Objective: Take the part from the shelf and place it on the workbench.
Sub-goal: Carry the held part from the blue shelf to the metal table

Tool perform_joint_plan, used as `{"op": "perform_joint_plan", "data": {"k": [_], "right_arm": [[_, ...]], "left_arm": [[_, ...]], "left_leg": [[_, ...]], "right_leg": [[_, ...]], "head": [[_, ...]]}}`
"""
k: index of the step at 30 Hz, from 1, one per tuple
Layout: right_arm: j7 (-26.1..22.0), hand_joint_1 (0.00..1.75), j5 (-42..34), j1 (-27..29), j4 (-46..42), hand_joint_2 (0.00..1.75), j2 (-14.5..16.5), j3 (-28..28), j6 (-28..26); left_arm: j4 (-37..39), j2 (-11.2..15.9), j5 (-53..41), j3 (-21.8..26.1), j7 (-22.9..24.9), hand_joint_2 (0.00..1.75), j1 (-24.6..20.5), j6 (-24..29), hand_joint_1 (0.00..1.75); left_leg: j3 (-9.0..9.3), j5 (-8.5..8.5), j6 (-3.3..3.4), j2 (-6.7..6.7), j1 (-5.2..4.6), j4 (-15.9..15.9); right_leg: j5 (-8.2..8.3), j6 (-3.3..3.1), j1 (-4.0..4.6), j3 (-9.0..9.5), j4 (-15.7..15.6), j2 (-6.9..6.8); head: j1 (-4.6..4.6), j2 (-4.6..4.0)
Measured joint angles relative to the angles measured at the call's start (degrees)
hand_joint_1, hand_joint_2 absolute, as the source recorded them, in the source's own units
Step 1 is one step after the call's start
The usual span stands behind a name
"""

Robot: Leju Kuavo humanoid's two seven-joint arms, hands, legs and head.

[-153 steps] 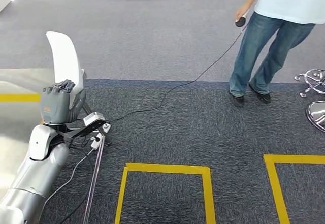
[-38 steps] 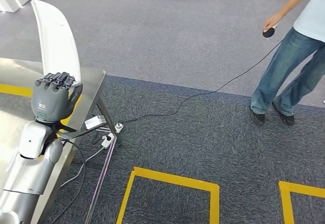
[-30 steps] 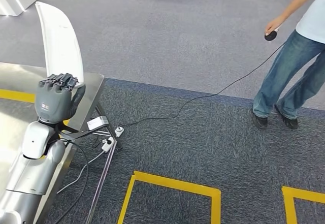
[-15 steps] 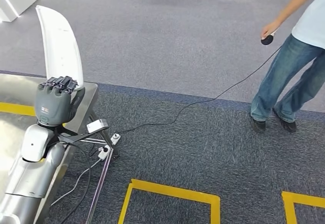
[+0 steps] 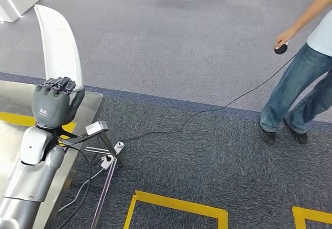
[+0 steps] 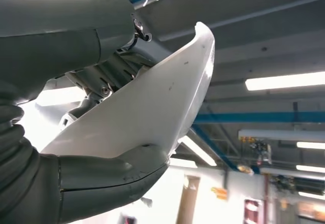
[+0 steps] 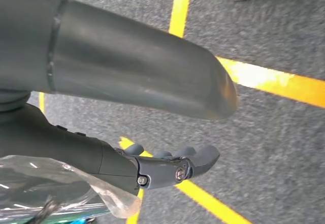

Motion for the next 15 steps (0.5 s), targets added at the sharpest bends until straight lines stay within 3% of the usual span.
{"op": "perform_joint_plan", "data": {"k": [4, 10, 15], "right_arm": [[0.5, 0.0, 0.1, -0.2, 0.0, 0.0, 0.3, 0.0, 0.8], [0.5, 0.0, 0.4, -0.4, 0.0, 0.0, 0.4, 0.0, 0.8], [0.5, 0.0, 1.0, -0.4, 0.0, 0.0, 0.4, 0.2, 0.7]], "left_arm": [[3.1, -0.4, 9.9, 0.0, -1.5, 1.75, -0.8, 0.0, 1.75], [5.7, -0.6, 12.9, -0.4, -1.5, 1.75, -2.4, 0.0, 1.75], [6.8, -0.5, 14.2, -1.1, -0.7, 1.75, -2.8, 0.0, 1.75]], "left_leg": [[0.03, 0.21, 0.03, -0.04, -0.06, -0.1], [0.72, -0.27, 0.06, 0.13, -0.06, -1.2], [0.68, -0.23, -0.28, 0.15, -0.06, -1.2]], "right_leg": [[-0.55, -0.22, 0.03, 0.6, -0.8, 0.41], [-1.05, -0.89, 0.13, 0.62, -0.9, 0.68], [-1.0, -0.97, 0.08, 0.71, -0.9, 0.66]], "head": [[-0.1, 0.0], [-0.09, 0.0], [-0.08, 0.0]]}}
